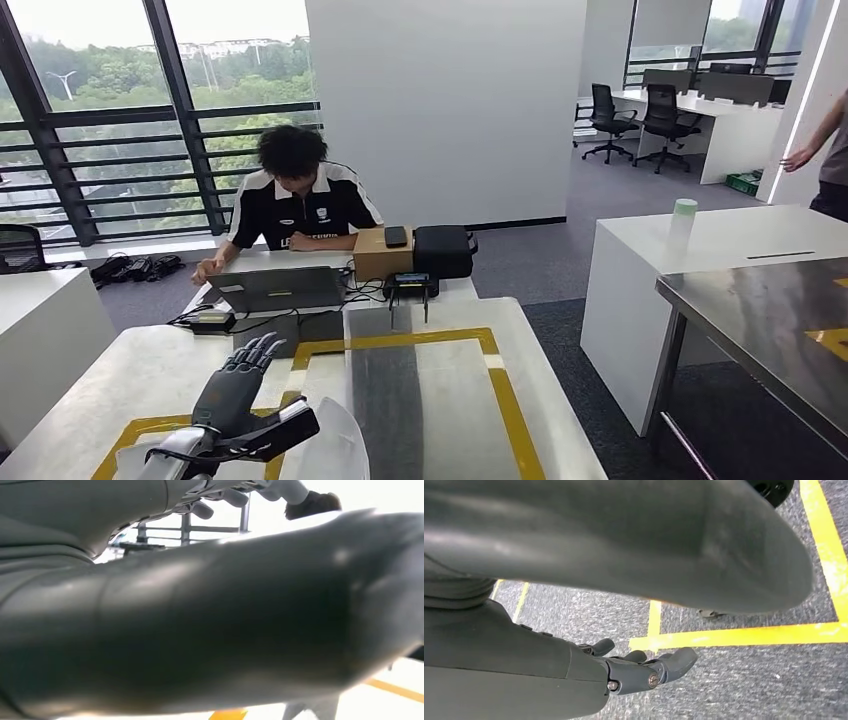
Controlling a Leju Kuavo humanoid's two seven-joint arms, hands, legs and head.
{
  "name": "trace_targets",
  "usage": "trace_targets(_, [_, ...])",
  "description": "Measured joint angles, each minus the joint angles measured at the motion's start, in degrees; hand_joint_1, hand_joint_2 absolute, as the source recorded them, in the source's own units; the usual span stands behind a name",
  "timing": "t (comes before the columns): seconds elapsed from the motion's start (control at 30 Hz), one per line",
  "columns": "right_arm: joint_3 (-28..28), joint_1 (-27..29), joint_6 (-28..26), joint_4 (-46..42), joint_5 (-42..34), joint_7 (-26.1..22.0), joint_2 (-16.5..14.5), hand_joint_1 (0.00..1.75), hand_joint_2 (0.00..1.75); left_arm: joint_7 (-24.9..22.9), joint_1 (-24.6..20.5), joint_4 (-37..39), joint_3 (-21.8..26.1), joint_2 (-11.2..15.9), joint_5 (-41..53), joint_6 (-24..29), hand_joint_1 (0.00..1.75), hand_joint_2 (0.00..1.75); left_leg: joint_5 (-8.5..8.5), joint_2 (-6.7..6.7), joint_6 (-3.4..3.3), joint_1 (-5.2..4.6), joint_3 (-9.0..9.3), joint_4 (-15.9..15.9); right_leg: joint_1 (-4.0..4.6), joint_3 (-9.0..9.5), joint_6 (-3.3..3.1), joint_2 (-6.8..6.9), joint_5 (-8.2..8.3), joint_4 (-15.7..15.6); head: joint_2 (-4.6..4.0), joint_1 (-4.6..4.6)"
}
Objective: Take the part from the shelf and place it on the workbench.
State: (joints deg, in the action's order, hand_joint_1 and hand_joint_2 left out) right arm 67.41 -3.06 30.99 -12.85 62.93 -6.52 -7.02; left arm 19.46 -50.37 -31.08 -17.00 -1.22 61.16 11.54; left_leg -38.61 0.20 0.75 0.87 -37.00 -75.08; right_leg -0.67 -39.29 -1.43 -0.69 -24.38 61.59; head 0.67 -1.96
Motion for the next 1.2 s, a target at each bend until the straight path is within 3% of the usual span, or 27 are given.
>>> trace_targets(0.03, [0.00,0.01,0.00,0.00,0.04,-0.01,0.01,0.00,0.00,0.13,0.18,-0.01,0.00,0.05,-0.08,0.00,0.00,0.00,1.10,-0.04,-0.75,-0.49,1.14,1.78,0.30,-0.43,-0.13,-0.01,0.39,0.00,0.01,0.01])
trace_targets(0.1, [0.00,0.02,0.00,0.00,0.11,-0.03,-0.03,0.00,0.00,0.28,0.25,-0.26,-0.01,0.11,-0.37,0.04,0.00,0.00,3.99,-0.14,-2.44,-1.73,5.16,9.20,0.69,-1.20,-0.18,-0.03,1.32,-0.05,0.01,0.03])
trace_targets(0.13, [0.01,0.03,-0.01,0.00,0.16,-0.04,-0.07,0.00,0.00,0.33,0.16,-0.43,-0.02,0.11,-0.53,0.10,0.00,0.00,5.07,-0.13,-2.97,-2.21,6.64,12.32,0.76,-1.39,-0.03,-0.03,1.76,-0.15,0.00,0.03])
trace_targets(0.17, [0.01,0.05,-0.01,0.00,0.23,-0.04,-0.08,0.00,0.00,0.40,0.07,-0.58,-0.04,0.13,-0.68,0.18,0.00,0.00,5.78,-0.13,-3.25,-2.59,7.45,14.29,0.73,-1.44,0.20,-0.01,2.21,-0.33,0.00,0.03])
trace_targets(0.23, [0.02,0.08,-0.01,0.00,0.40,-0.02,-0.07,0.00,0.00,0.54,-0.04,-0.66,-0.13,0.15,-0.86,0.33,0.00,0.00,6.89,-0.08,-3.34,-2.86,7.35,15.19,0.56,-1.32,0.90,-0.01,3.23,-1.04,-0.01,0.00])
trace_targets(0.3, [0.02,0.09,0.01,0.00,0.50,0.05,0.02,0.00,0.00,0.65,-0.05,-0.62,-0.32,0.15,-0.94,0.40,0.00,0.00,8.59,0.03,-3.32,-2.58,7.07,16.18,0.53,-1.57,1.53,-0.06,3.29,-1.31,-0.02,0.00])
trace_targets(0.37, [0.02,0.09,0.13,0.00,0.51,0.11,0.09,0.00,0.00,0.72,-0.09,-0.61,-0.49,0.13,-0.95,0.43,0.00,0.00,10.52,0.16,-3.39,-2.15,6.20,17.09,0.56,-2.82,2.04,-0.04,-0.58,1.83,-0.02,0.04])
trace_targets(0.43, [0.02,0.07,0.25,0.00,0.52,0.14,0.22,0.00,0.00,0.74,0.04,-0.57,-0.56,0.13,-0.95,0.56,0.00,0.00,11.90,0.21,-3.56,-2.11,4.62,17.16,0.42,-4.50,2.59,0.07,-6.01,8.66,-0.02,0.08])
trace_targets(0.47, [0.02,0.06,0.24,0.00,0.52,0.14,0.31,0.00,0.00,0.74,0.18,-0.52,-0.62,0.13,-0.93,0.65,0.00,0.00,12.47,0.27,-3.52,-2.10,3.74,17.07,0.32,-4.84,2.84,0.12,-7.30,11.65,-0.02,0.08])
trace_targets(0.5, [0.02,0.05,0.24,0.00,0.52,0.14,0.40,0.00,0.00,0.74,0.34,-0.46,-0.68,0.13,-0.93,0.72,0.00,0.00,13.02,0.34,-3.42,-2.07,2.84,16.93,0.23,-4.44,3.06,0.18,-7.39,13.20,-0.02,0.09])
trace_targets(0.53, [0.02,0.06,0.24,0.00,0.52,0.14,0.48,0.00,0.00,0.73,0.46,-0.42,-0.73,0.13,-0.92,0.80,0.00,0.00,13.55,0.39,-3.28,-2.01,1.94,16.72,0.16,-3.03,3.22,0.25,-6.49,12.67,-0.02,0.10])
trace_targets(0.6, [0.02,-0.01,0.24,0.00,0.52,0.14,0.58,0.00,0.00,0.71,0.54,-0.41,-0.76,0.17,-0.92,0.99,0.00,0.00,14.44,0.43,-2.80,-1.85,0.22,16.12,0.01,2.47,3.33,0.40,-4.95,6.21,-0.02,0.14])
trace_targets(0.67, [0.03,-0.06,0.24,0.00,0.51,0.14,0.63,0.00,0.00,0.67,0.52,-0.51,-0.77,0.32,-0.93,1.21,0.00,0.00,15.07,0.49,-2.18,-1.81,-0.71,15.56,0.22,6.89,2.65,0.31,-5.15,0.01,-0.01,0.10])
trace_targets(0.7, [0.03,-0.07,0.24,0.00,0.51,0.14,0.64,0.00,0.00,0.66,0.49,-0.56,-0.78,0.38,-0.95,1.30,0.00,0.00,15.38,0.52,-1.86,-1.79,-0.86,15.43,0.39,7.67,2.13,0.23,-5.54,-1.34,-0.01,0.07])
trace_targets(0.77, [0.04,-0.03,0.24,0.00,0.51,0.15,0.65,0.00,0.00,0.63,0.47,-0.56,-0.80,0.47,-0.99,1.46,0.00,0.00,15.98,0.50,-1.22,-1.73,-0.95,15.44,0.49,7.53,1.13,0.20,-4.90,-1.79,-0.01,0.05])
trace_targets(0.83, [0.04,-0.12,0.24,0.00,0.51,0.21,0.65,0.00,0.00,0.50,0.47,-0.55,-0.81,0.66,-1.10,1.73,0.00,0.00,14.45,0.21,-0.51,-1.56,-1.87,14.06,0.30,6.99,0.31,0.40,-3.91,-2.21,-0.01,0.05])
trace_targets(0.93, [0.06,-0.16,0.23,-0.01,0.51,0.39,0.66,0.00,0.00,0.18,0.61,-0.55,-0.81,1.13,-1.29,2.21,0.00,0.00,7.41,-0.08,0.41,-1.04,-4.79,5.28,0.15,5.31,-0.24,0.55,-2.26,-2.44,-0.02,0.01])
trace_targets(0.97, [0.07,-0.15,0.22,-0.01,0.51,0.48,0.66,0.00,0.00,0.08,0.77,-0.55,-0.81,1.24,-1.26,2.30,0.00,0.00,5.93,-0.08,0.63,-0.84,-5.42,2.14,0.15,4.63,-0.18,0.55,-1.75,-2.42,-0.02,0.01])
trace_targets(1.03, [0.09,-0.15,0.22,-0.01,0.50,0.79,0.66,0.00,0.00,-0.17,1.14,-0.55,-0.81,1.34,-1.12,2.38,0.00,0.00,6.26,-0.07,0.93,-0.43,-4.45,0.22,0.11,3.20,0.07,0.56,-0.67,-2.36,-0.02,0.00])
trace_targets(1.1, [0.09,-0.18,0.23,-0.01,0.50,1.04,0.66,0.00,0.00,-0.35,1.29,-0.61,-0.82,1.33,-0.93,2.48,0.00,0.00,8.58,-0.06,1.10,-0.01,0.26,5.63,0.03,1.95,0.56,0.55,0.38,-2.28,-0.01,0.01])
trace_targets(1.17, [0.14,-0.23,0.23,-0.02,0.47,1.10,0.66,0.00,0.00,-0.41,1.28,-0.86,-0.85,1.21,-0.72,2.65,0.00,0.00,8.81,-0.28,0.93,-0.04,5.35,12.73,0.00,1.18,1.29,0.53,1.29,-2.25,0.00,0.05])
trace_targets(1.2, [0.17,-0.27,0.22,-0.02,0.45,1.11,0.66,0.00,0.00,-0.44,1.23,-0.99,-0.87,1.14,-0.64,2.73,0.00,0.00,8.43,-0.40,0.66,-0.19,6.51,14.76,0.01,1.02,1.71,0.50,1.72,-2.26,0.01,0.10])
